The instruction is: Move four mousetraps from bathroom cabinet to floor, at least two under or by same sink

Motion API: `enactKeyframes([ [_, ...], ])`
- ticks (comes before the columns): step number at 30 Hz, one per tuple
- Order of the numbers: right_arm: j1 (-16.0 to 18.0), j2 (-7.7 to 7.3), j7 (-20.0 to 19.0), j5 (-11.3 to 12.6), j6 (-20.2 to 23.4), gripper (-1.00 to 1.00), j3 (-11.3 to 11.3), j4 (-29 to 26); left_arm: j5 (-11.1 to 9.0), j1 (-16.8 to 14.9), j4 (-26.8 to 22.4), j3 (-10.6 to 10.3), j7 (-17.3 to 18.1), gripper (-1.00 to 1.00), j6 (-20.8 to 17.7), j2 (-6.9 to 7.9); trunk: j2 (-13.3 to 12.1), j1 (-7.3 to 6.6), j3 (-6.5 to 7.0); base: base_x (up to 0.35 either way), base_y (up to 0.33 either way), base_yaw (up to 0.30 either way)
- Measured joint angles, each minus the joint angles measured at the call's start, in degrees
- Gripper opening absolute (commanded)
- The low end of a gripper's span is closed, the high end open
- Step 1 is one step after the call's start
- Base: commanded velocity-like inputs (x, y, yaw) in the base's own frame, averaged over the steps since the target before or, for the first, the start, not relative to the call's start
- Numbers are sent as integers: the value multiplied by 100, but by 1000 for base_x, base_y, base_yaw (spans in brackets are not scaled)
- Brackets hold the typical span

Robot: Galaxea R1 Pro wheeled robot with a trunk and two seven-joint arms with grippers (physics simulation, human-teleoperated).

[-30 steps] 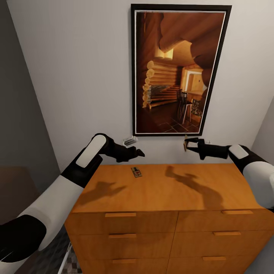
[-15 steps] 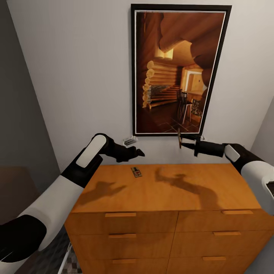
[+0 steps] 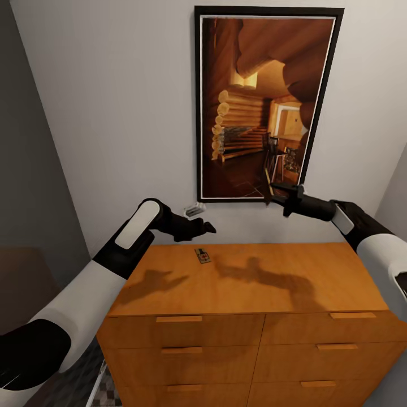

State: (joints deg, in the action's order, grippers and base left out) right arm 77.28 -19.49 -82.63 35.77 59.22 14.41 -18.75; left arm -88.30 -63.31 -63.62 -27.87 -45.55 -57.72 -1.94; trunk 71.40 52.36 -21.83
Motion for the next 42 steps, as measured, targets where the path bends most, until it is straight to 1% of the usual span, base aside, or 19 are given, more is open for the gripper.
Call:
enactKeyframes([
  [4, -6, 2, -80, 0, -3, -100, 9, -122, 3, 0, 25, 8, -17, 100, 0, 1, 0, 0, 0, 0, 0, 0],
  [12, -9, 2, -123, -1, -5, -100, 41, -186, 0, 0, 41, 17, -25, 100, 0, 1, 0, 0, 0, 0, 0, 0],
  [17, -9, 2, -238, 0, -8, -100, 225, -197, -1, 0, 45, 19, -26, 100, 0, 1, 0, 0, 0, 0, 0, 0],
  [18, -9, 2, -293, 0, -10, -100, 323, -198, -1, 0, 45, 20, -26, 100, 0, 1, 0, 0, 0, 0, 0, 0],
  [21, -9, 2, -372, 2, -12, -100, 468, -199, 0, 0, 45, 17, -26, 100, 0, 1, 0, 0, 0, 0, 0, 0],
  [25, -9, 4, -430, 4, -14, -100, 600, -206, -1, 0, 49, 13, -32, 100, 0, 1, 0, 0, 0, 0, 0, 0],
  [30, -9, 12, -441, 4, -14, -100, 648, -206, 3, 0, 59, 12, -34, 100, 0, -3, 0, 0, 0, 0, 0, 0],
  [42, -10, 29, -451, -3, -14, -100, 667, -207, -1, 0, 63, 12, -35, 100, 0, -7, 0, 0, 0, 0, 0, 0],
])
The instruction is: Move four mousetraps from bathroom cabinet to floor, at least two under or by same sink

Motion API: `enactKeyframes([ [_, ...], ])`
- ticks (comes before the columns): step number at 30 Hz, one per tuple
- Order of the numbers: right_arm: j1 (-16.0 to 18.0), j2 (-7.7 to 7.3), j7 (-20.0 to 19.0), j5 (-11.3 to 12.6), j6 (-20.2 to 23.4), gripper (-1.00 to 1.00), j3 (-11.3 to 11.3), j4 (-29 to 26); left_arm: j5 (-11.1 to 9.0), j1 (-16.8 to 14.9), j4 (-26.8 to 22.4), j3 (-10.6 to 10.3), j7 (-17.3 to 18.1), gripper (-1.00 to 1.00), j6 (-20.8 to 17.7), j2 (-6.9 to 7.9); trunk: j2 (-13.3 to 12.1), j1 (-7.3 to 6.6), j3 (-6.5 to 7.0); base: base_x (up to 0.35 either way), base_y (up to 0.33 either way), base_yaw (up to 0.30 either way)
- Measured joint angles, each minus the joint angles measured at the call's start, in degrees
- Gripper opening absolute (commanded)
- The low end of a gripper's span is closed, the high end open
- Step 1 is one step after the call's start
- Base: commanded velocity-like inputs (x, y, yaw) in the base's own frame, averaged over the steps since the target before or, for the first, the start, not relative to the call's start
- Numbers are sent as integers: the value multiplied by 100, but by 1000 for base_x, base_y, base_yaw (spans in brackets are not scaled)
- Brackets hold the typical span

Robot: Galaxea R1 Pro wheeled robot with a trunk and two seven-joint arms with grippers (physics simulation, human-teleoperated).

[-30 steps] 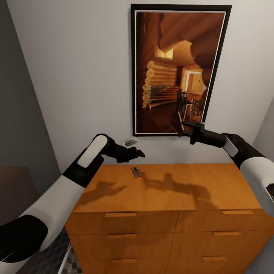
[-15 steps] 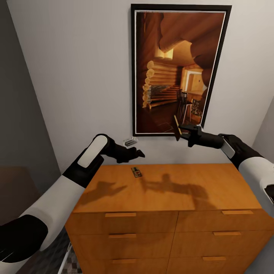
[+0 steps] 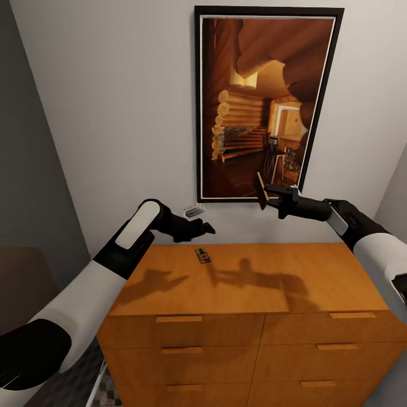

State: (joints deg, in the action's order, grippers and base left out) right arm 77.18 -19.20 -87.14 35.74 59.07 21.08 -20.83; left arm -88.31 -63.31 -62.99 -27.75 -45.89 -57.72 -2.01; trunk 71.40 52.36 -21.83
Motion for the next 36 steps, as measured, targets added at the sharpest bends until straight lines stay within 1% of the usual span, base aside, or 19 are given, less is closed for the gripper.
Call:
enactKeyframes([
  [10, 1, 8, 8, -1, 0, -100, -2, 5, 7, 0, 35, -18, -15, 100, 0, -9, 0, 0, 0, 0, 0, 0],
  [21, 1, 9, -2, -1, 0, -100, -2, 7, 11, 0, 165, -26, -148, 100, 11, -18, 0, 0, 0, 0, 0, 0],
  [23, 1, 9, -6, 1, 0, -100, -7, 7, 44, 0, 389, -26, -165, 100, 16, -121, 0, 0, 0, 0, 0, 0],
  [24, 1, 9, -6, 1, 0, -100, -9, 7, 113, 0, 490, -25, -166, 100, 16, -175, 0, 0, 0, 0, 0, 0],
  [25, 1, 9, -7, 5, 0, -100, -10, 7, 324, 0, 646, -25, -167, 100, 17, -289, 0, 0, 0, 0, 0, 0],
  [27, 1, 9, -7, 6, 0, -100, -10, 7, 461, 0, 706, -24, -167, 100, 17, -349, 0, 0, 0, 0, -6, 52],
  [30, 1, 11, -6, 6, 0, -100, -8, 9, 874, 1, 854, -23, -163, 100, 15, -468, 0, 0, 0, 0, -143, 194],
  [32, 2, 11, -6, 6, 0, -100, -8, 9, 992, 2, 906, -22, -161, 100, 13, -492, 0, 0, 0, 0, -234, 249],
  [36, 2, 11, -7, 6, 0, -100, -7, 9, 1086, 1, 950, -23, -159, 100, 14, -511, 0, 0, 0, 0, -261, 162],
])
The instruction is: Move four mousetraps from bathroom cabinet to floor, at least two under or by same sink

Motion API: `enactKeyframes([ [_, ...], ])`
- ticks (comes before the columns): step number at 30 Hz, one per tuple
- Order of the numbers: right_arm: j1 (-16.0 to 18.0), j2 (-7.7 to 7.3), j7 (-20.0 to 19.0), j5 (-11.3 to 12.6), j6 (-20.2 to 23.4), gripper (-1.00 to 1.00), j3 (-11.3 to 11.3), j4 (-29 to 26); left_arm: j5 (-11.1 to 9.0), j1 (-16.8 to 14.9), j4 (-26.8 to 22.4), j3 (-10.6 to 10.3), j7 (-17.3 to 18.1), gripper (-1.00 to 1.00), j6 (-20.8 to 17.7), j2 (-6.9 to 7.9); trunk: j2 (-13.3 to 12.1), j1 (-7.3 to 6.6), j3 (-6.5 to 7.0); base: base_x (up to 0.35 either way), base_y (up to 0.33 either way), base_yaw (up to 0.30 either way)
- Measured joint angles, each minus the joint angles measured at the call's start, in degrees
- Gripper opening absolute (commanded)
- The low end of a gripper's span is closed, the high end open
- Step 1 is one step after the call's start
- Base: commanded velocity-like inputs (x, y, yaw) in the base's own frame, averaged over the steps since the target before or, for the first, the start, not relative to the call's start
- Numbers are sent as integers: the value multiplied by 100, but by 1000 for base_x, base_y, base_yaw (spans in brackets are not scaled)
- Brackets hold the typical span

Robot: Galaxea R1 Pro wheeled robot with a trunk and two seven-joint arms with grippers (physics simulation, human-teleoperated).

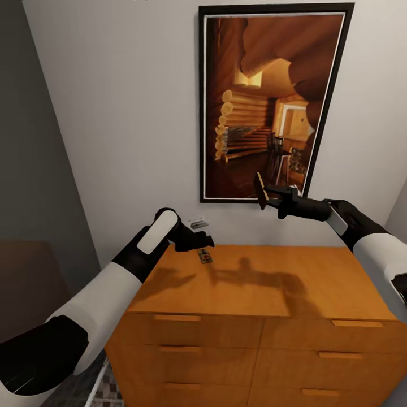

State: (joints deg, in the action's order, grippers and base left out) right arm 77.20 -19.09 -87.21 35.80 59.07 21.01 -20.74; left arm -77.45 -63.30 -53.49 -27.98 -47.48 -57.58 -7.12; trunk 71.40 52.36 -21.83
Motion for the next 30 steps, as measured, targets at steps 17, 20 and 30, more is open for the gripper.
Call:
enactKeyframes([
  [17, -8, 0, 1, 0, 0, -100, 5, 0, 39, 0, 59, 1, -1, 100, -8, -7, 0, 0, -15, 0, -84, 113],
  [20, -8, 0, 0, 0, 0, -100, 6, 0, 42, 0, 81, 0, -4, 100, -5, -7, 0, 0, -18, 0, -251, 91],
  [30, -44, -2, -5, 0, -49, -100, 5, -2, 81, -1, 217, -5, -16, 100, -1, -9, 0, 0, -19, 0, -49, 12],
])
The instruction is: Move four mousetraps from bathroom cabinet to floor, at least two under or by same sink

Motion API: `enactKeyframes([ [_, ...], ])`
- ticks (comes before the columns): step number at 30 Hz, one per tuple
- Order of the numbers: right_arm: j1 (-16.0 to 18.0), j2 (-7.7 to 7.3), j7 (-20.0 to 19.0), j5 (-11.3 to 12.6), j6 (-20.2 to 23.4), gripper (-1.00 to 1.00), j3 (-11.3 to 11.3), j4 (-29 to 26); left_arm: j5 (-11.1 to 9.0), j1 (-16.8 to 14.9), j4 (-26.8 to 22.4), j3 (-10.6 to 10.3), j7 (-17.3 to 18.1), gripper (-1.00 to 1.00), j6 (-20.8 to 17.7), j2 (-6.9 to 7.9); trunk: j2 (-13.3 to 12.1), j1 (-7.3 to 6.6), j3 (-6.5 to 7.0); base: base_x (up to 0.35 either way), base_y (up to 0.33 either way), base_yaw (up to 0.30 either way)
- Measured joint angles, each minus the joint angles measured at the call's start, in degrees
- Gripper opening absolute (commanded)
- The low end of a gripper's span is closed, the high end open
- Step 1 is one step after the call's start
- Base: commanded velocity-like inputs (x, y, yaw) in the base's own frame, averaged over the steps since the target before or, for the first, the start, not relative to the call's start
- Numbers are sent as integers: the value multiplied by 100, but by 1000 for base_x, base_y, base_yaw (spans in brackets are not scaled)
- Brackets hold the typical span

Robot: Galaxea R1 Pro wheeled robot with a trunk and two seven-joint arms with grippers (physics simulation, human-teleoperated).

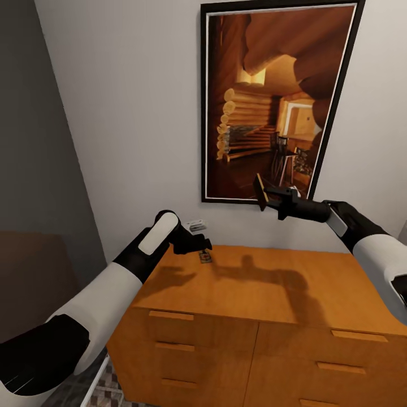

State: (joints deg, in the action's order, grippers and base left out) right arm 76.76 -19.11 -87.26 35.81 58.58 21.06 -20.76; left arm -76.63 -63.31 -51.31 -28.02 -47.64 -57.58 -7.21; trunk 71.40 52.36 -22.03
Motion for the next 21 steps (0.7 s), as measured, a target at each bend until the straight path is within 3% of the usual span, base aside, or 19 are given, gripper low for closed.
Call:
enactKeyframes([
  [5, -27, 0, 15, -1, -12, -100, 2, 6, 90, 0, 2, -2, 4, 100, 1, 0, 0, 0, 0, 0, -1, 0],
  [6, -100, 0, 28, -8, -32, -100, 7, 5, 320, 0, 2, -2, 13, 100, -5, -12, 0, 0, 0, 0, 0, 0],
  [16, -161, 0, -29, -7, -425, -100, -2, -145, 391, 0, 15, -22, 8, 100, -5, -46, 0, 0, 0, 0, 0, 0],
  [21, -400, -4, -46, -17, -515, -100, -2, -649, 478, 0, 398, -57, -2, 100, -3, -181, 0, 0, 0, 0, 0, 0],
])
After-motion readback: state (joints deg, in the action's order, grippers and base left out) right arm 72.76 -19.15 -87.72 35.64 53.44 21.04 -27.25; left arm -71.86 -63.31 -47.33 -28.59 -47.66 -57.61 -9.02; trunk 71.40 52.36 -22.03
